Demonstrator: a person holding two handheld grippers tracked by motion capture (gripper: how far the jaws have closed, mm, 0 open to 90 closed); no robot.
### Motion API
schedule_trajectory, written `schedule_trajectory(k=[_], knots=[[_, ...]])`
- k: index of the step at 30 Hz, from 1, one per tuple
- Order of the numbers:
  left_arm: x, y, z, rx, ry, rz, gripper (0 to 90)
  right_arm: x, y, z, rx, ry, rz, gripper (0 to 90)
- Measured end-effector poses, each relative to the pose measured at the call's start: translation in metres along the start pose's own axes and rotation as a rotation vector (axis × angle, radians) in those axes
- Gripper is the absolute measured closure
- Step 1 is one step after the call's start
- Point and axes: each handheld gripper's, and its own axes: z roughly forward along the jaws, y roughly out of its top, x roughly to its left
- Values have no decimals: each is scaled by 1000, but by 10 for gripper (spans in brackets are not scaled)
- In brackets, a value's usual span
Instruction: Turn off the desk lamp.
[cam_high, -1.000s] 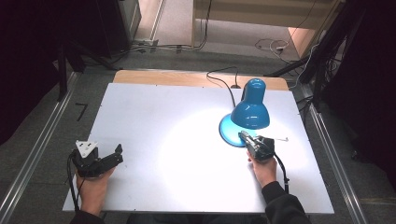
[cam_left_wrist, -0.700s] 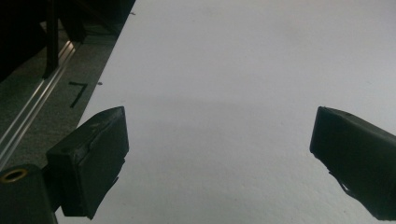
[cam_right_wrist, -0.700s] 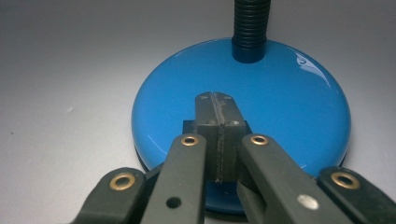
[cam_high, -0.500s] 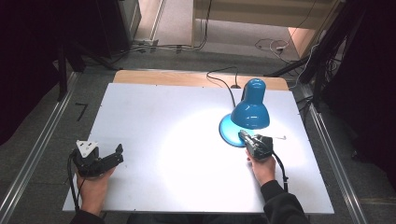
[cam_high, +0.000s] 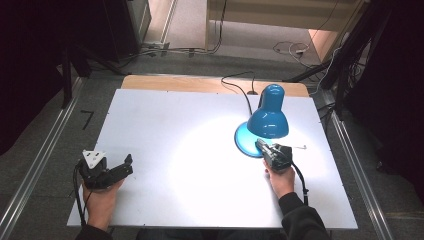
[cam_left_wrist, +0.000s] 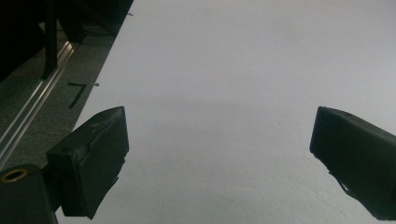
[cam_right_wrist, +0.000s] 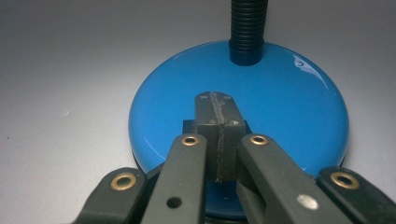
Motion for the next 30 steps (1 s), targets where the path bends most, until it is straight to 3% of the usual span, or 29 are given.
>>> schedule_trajectory(k=[14, 30], knots=[[-1, 1, 1, 1, -7, 1, 54, -1, 3, 4, 7, -16, 26, 882], [2, 1, 1, 4, -9, -17, 54, -8, 4, 4, 4, 13, 73, 879]])
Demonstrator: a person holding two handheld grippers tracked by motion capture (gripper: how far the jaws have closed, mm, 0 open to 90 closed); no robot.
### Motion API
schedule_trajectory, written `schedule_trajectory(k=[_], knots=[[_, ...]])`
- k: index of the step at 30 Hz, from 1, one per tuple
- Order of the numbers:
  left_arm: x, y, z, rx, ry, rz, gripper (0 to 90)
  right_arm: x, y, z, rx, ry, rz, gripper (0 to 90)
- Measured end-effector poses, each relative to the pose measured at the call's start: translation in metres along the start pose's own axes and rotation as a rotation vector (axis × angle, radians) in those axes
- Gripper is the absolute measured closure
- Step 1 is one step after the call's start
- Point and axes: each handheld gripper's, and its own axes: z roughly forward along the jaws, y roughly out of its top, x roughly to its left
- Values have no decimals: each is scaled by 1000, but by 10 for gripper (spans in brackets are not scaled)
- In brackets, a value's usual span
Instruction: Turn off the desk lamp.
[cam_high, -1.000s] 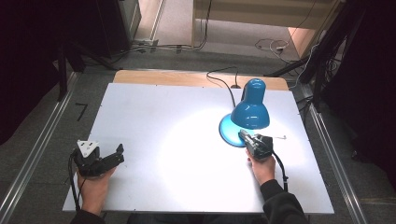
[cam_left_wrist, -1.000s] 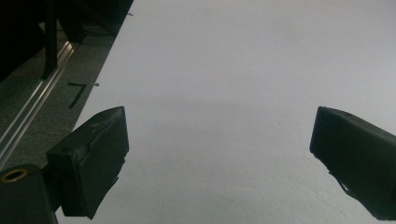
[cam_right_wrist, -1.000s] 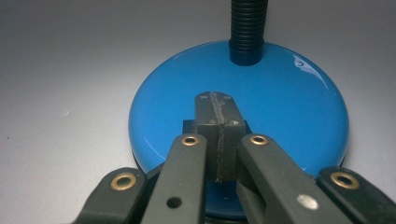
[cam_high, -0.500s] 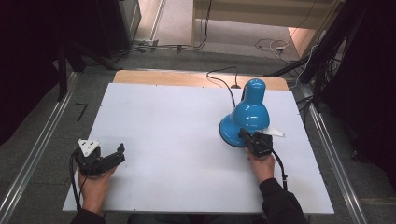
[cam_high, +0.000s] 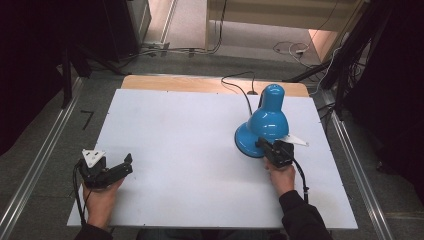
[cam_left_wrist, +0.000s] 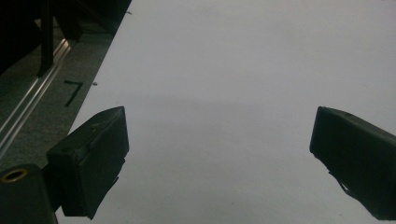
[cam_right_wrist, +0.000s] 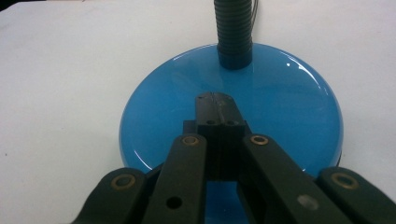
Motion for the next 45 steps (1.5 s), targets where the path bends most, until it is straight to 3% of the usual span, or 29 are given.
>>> schedule_trajectory(k=[8, 9, 16, 31, 45], knots=[[1, 0, 0, 0, -1, -3, 54, -3, 1, -1, -9, -11, 10, 869], [1, 0, 0, -1, 0, -3, 54, -5, 2, -2, -15, -11, 17, 808], [1, 0, 0, 0, 0, -3, 54, -8, 5, -5, -29, -5, 25, 721], [1, 0, 0, 1, 1, -6, 54, -10, 9, -11, -18, -2, -3, 425], [2, 0, -1, -3, 1, -9, 54, -15, 10, -18, -13, -15, -7, 353]])
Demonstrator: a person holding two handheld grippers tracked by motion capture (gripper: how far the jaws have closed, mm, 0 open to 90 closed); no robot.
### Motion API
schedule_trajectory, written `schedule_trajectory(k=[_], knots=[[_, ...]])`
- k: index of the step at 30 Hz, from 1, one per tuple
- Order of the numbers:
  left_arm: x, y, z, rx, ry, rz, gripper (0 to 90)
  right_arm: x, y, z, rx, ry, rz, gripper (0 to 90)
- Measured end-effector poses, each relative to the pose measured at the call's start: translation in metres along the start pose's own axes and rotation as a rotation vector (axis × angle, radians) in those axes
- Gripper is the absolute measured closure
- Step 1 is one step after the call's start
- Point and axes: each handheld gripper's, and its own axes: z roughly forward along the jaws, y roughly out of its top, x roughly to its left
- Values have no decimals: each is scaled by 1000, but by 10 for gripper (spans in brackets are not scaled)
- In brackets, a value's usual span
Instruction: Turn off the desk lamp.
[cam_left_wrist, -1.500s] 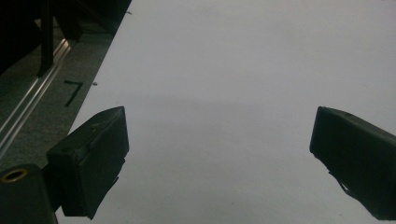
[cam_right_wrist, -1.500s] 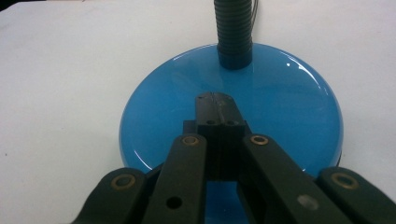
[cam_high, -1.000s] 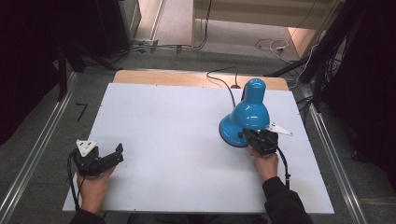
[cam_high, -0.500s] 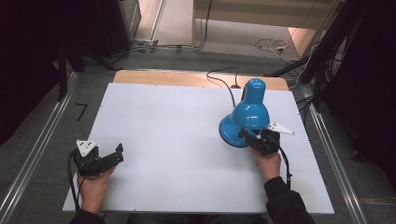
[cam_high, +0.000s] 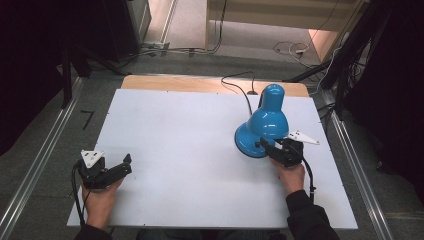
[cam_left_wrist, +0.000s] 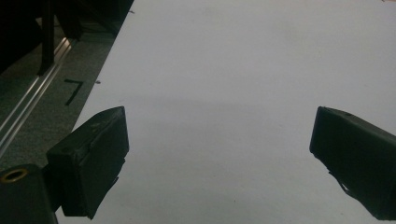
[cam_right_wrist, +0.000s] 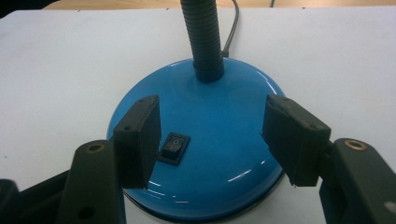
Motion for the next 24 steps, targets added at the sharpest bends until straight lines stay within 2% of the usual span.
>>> schedule_trajectory(k=[9, 19, 24], knots=[[0, 0, 0, 2, -3, 0, 55, -3, 0, -5, 7, -12, -9, 305], [1, 0, 0, 5, -1, -6, 54, -13, -2, -13, 7, -27, -1, 284], [1, 0, 0, 5, -1, -10, 54, -14, -2, -18, 9, -20, -4, 273]])
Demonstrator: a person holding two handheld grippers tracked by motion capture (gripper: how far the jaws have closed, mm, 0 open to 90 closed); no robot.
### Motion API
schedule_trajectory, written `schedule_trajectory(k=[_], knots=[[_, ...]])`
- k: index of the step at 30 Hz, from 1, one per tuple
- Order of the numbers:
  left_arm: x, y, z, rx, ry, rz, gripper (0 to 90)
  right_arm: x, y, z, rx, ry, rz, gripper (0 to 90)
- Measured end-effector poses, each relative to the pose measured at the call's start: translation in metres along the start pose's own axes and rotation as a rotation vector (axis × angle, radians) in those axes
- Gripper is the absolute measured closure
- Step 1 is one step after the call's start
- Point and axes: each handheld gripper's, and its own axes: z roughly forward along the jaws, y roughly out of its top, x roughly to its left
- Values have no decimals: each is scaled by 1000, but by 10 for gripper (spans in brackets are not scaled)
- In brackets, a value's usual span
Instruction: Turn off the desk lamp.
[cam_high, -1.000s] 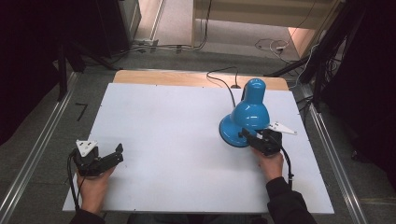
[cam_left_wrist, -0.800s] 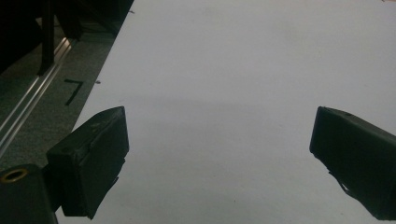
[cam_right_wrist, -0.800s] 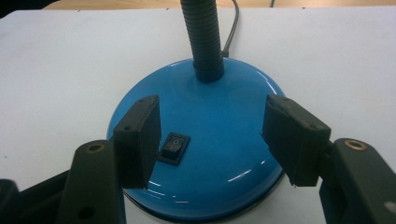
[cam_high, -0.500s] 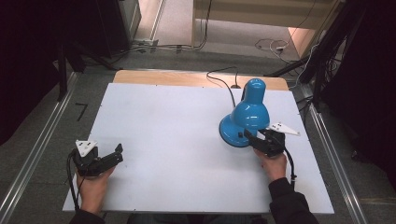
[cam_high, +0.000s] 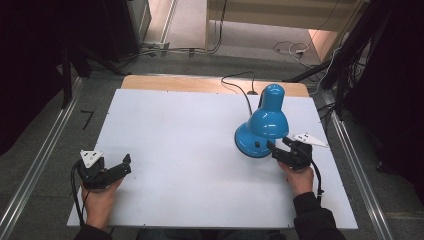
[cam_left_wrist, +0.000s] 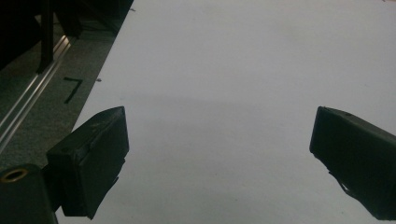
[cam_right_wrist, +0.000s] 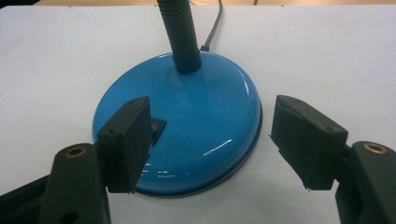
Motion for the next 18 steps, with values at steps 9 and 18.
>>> schedule_trajectory(k=[9, 18], knots=[[0, 0, 0, 2, 0, 2, 54, -4, -4, -10, 3, 4, -10, 264], [0, 0, 0, 2, 0, 3, 54, -14, -7, -20, -2, -13, 4, 263]])
